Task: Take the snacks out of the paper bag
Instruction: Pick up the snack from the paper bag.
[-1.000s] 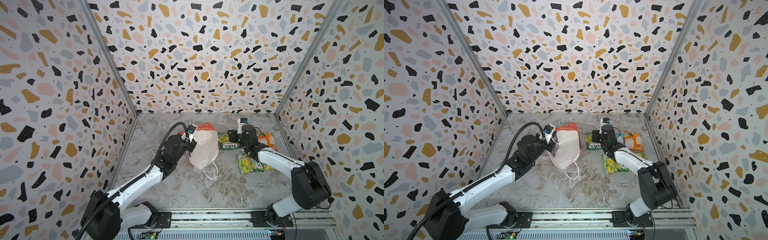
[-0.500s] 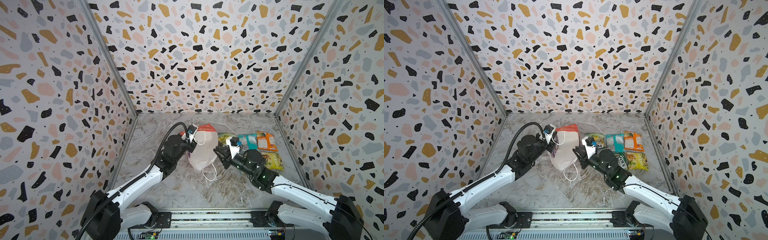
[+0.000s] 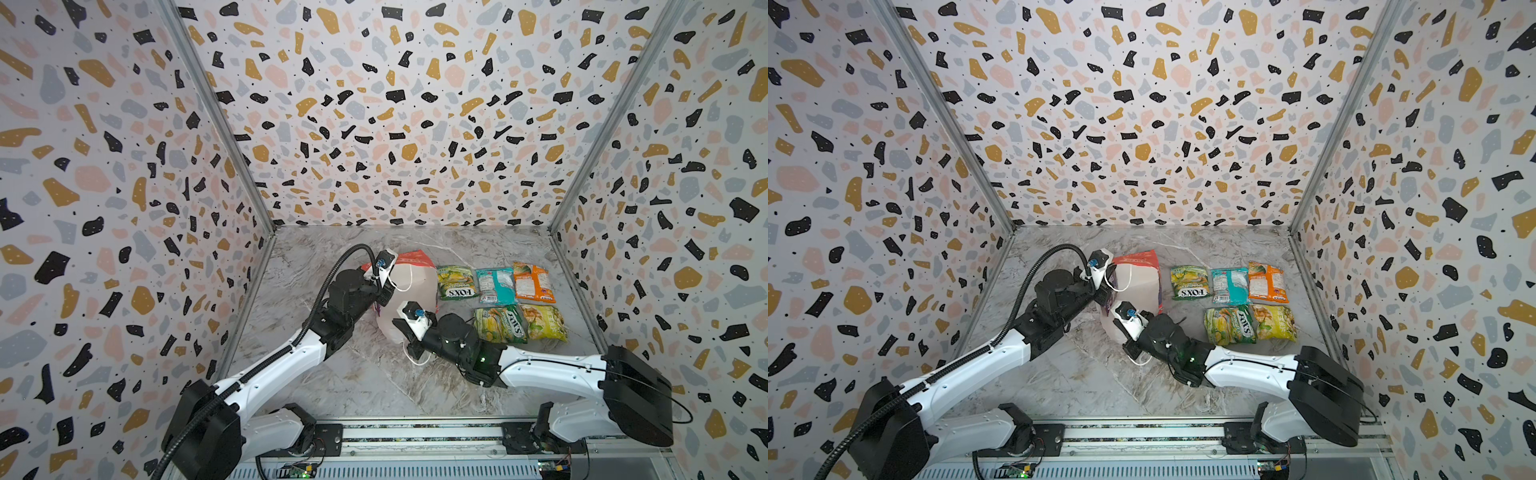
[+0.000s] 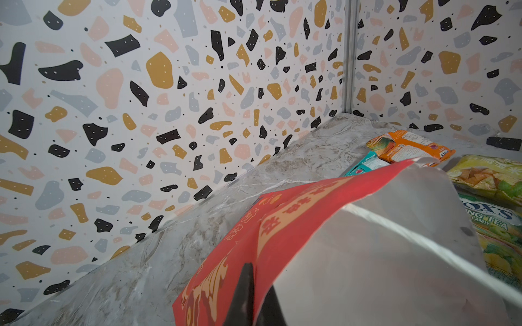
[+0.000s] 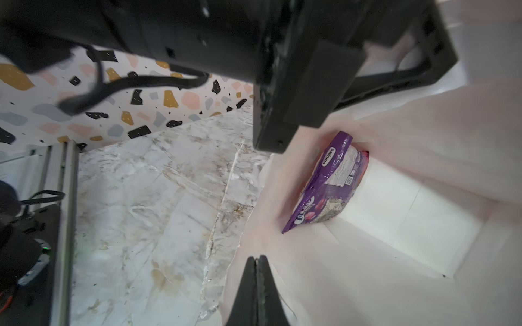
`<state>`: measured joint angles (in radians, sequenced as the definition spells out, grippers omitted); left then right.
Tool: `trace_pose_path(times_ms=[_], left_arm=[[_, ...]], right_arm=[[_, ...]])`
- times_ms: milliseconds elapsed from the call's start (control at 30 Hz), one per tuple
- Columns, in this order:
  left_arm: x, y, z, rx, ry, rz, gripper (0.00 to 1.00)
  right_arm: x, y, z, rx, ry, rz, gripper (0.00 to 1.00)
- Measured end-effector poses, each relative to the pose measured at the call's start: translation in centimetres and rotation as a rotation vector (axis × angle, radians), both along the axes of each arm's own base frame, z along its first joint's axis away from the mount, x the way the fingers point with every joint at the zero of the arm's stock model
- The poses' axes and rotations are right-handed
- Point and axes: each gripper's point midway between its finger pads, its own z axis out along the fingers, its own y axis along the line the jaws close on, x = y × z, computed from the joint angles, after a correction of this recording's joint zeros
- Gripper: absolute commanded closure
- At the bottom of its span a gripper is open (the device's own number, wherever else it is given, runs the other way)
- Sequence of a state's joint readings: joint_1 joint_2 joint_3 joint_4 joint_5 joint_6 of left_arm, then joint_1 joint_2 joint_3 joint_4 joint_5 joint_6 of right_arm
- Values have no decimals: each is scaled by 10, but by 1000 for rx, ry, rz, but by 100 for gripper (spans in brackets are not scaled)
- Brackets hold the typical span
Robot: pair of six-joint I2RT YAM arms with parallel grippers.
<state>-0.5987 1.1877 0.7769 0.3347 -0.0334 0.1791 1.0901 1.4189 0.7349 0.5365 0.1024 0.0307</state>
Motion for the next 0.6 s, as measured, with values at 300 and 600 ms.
trace_pose_path(times_ms=[300, 600], left_arm=[[4, 5, 1, 0, -5, 23, 100], [0, 1, 0, -5, 1, 3, 100]], right_arm=[[34, 9, -45, -148, 46, -61, 99], [74, 7, -70, -175, 177, -161, 89]])
